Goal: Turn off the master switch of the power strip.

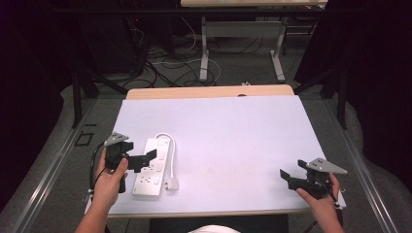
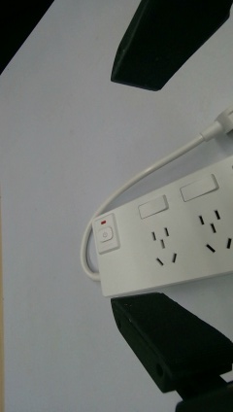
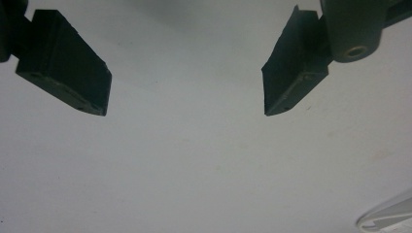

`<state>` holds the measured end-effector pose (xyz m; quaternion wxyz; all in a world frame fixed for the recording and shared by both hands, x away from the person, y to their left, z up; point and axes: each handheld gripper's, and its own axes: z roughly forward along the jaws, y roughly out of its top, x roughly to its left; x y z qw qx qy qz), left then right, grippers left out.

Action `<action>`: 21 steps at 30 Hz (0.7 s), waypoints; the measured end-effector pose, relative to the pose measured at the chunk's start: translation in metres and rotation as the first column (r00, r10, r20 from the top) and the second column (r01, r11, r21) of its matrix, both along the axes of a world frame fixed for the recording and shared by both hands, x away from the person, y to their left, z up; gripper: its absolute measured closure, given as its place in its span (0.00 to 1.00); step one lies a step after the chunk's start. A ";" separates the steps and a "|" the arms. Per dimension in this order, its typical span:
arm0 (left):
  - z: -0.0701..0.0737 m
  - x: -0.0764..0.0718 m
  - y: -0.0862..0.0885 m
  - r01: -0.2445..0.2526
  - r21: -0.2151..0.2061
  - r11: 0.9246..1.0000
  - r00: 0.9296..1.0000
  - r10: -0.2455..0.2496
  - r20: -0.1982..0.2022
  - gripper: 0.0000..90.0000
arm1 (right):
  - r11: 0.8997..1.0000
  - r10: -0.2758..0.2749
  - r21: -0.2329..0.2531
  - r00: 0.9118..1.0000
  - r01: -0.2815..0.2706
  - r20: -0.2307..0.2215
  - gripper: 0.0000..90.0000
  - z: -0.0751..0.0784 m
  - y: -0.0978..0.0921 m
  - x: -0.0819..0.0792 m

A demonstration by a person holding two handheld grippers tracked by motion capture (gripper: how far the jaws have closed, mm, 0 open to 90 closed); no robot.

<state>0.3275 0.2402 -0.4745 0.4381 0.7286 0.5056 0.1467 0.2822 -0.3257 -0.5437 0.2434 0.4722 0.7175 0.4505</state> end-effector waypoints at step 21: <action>-0.038 -0.022 0.033 -0.086 0.001 0.996 0.996 0.086 0.010 0.00 | 1.000 0.000 -0.005 1.000 0.000 0.001 0.19 0.000 -0.001 0.000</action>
